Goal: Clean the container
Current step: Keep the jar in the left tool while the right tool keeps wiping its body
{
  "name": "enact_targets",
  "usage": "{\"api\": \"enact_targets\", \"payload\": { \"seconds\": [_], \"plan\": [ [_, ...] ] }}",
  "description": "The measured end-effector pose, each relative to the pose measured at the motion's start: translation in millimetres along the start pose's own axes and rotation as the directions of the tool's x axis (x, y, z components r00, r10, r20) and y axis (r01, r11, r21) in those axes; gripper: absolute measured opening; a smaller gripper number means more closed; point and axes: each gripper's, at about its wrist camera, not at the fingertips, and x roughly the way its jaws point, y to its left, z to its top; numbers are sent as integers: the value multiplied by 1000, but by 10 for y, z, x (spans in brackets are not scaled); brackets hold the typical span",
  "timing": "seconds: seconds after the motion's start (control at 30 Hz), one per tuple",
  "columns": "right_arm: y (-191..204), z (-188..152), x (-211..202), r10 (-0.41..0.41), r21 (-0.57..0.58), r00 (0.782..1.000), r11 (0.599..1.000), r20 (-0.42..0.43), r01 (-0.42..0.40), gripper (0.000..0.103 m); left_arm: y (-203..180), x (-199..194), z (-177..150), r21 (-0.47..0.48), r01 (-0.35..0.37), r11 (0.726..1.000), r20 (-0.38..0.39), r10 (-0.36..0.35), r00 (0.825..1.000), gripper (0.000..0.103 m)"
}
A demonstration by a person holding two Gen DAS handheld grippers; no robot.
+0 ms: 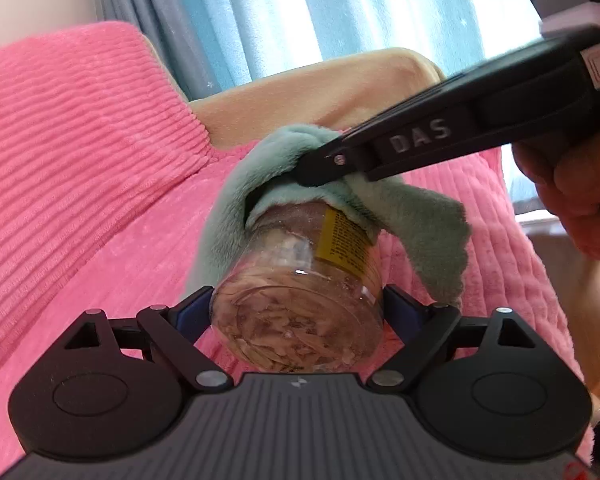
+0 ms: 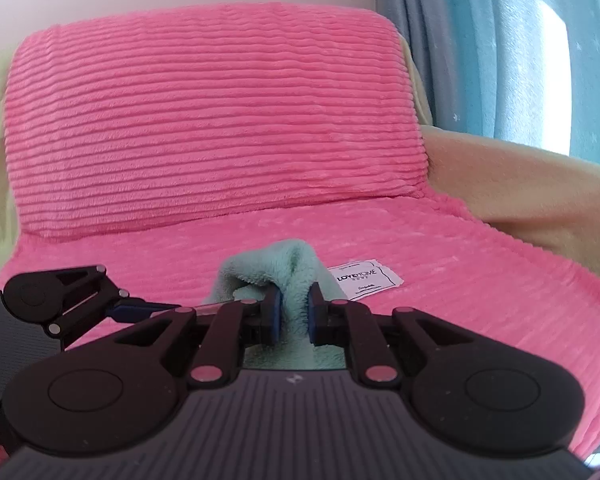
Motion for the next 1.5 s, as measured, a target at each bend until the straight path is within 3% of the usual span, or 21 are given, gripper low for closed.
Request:
{"api": "enact_targets", "payload": {
  "seconds": [0.3, 0.63, 0.77, 0.97, 1.03, 1.2, 1.27, 1.37, 1.4, 1.5],
  "plan": [
    [147, -12, -30, 62, -65, 998, 996, 4, -61, 11, 46, -27, -16, -34, 17, 999, -2, -18, 1000, 89],
    [66, -2, 39, 5, -42, 1000, 999, 9, -5, 9, 43, -23, -23, -35, 17, 999, -4, -17, 1000, 89],
    [32, 2, 67, -18, -33, 1000, 999, 11, 18, 10, 28, 17, -39, -22, 18, 1000, -48, -19, 999, 87],
    [-19, 9, 109, -53, -18, 999, 998, 12, 53, 10, 178, 3, -63, -162, 76, 984, -54, -85, 995, 86],
    [13, 38, 86, -49, -4, 999, 999, 8, 49, 10, 259, -14, -82, -238, 107, 965, -41, -120, 992, 86],
    [-7, 28, 73, -43, 23, 999, 999, 0, 43, 10, 482, -50, -141, -416, 189, 889, 19, -199, 980, 87],
    [-9, 24, 68, -43, 26, 999, 999, -1, 43, 10, 599, -51, -189, -498, 222, 838, 52, -227, 973, 87],
    [-3, 22, 65, -44, 26, 999, 999, 0, 44, 10, 754, -27, -275, -621, 269, 736, 103, -264, 959, 88],
    [0, 21, 65, -45, 25, 999, 999, 1, 45, 10, 776, -23, -289, -636, 277, 720, 111, -270, 957, 88],
    [9, 20, 63, -48, 21, 999, 999, 2, 48, 10, 763, -24, -285, -620, 276, 734, 108, -269, 957, 87]
  ]
}}
